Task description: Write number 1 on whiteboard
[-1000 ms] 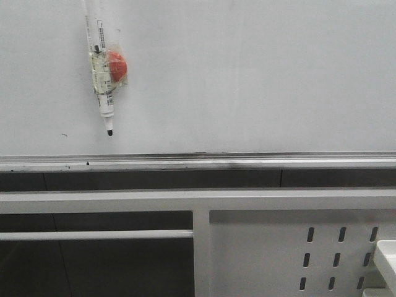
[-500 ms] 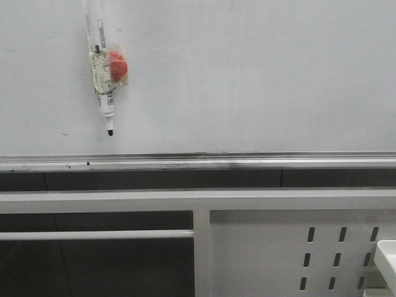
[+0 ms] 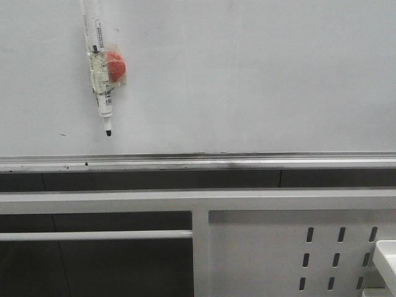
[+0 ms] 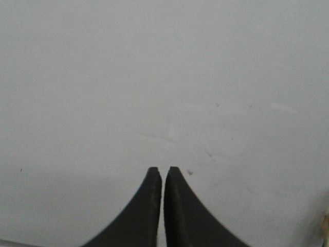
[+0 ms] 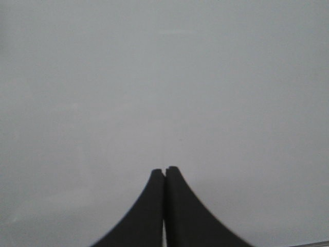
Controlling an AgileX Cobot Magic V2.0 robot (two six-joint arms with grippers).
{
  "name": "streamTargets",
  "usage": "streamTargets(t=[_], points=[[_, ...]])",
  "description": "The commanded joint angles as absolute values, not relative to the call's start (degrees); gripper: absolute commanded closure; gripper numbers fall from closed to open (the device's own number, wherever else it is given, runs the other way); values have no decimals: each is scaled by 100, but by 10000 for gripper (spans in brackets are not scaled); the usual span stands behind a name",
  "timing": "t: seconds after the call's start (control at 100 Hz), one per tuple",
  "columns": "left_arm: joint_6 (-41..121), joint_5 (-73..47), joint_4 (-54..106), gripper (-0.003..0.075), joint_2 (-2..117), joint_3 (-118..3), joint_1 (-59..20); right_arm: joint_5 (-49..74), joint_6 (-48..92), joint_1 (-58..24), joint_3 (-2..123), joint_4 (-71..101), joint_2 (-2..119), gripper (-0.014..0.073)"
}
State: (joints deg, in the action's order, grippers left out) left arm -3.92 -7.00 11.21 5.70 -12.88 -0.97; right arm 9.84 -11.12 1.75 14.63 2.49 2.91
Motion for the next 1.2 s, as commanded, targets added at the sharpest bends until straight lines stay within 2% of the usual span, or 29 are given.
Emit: streamTargets(t=[0.0, 0.08, 0.16, 0.42, 0.54, 0.7, 0.78, 0.99, 1.19], points=[[-453, -97, 1199, 740, 947, -1733, -142, 959, -1217, 160, 2020, 262, 690, 663], [-453, 575, 1199, 740, 1099, -1761, -142, 649, -1217, 160, 2062, 262, 858, 663], [-453, 541, 1176, 740, 1203, -1736, -142, 647, -1217, 160, 2062, 262, 966, 663], [-462, 548, 1080, 736, 2009, -1675, -278, 1671, -1217, 134, 2086, 262, 1486, 663], [-462, 521, 304, 648, 2673, -1675, -611, 1893, -1217, 134, 2086, 386, 1771, 663], [-494, 679, 319, 435, 3452, -1675, -1392, 1590, -1217, 134, 2086, 500, 2020, 663], [-494, 863, 344, 365, 3747, -1675, -1857, 1489, -1217, 134, 2086, 500, 2064, 663], [-494, 2046, 288, 351, 4568, -1661, -3051, 1814, -1205, 134, 2086, 500, 2064, 663], [-494, 3515, 347, 352, 5693, -1482, -3675, 1865, -1205, 134, 2086, 500, 2064, 663]])
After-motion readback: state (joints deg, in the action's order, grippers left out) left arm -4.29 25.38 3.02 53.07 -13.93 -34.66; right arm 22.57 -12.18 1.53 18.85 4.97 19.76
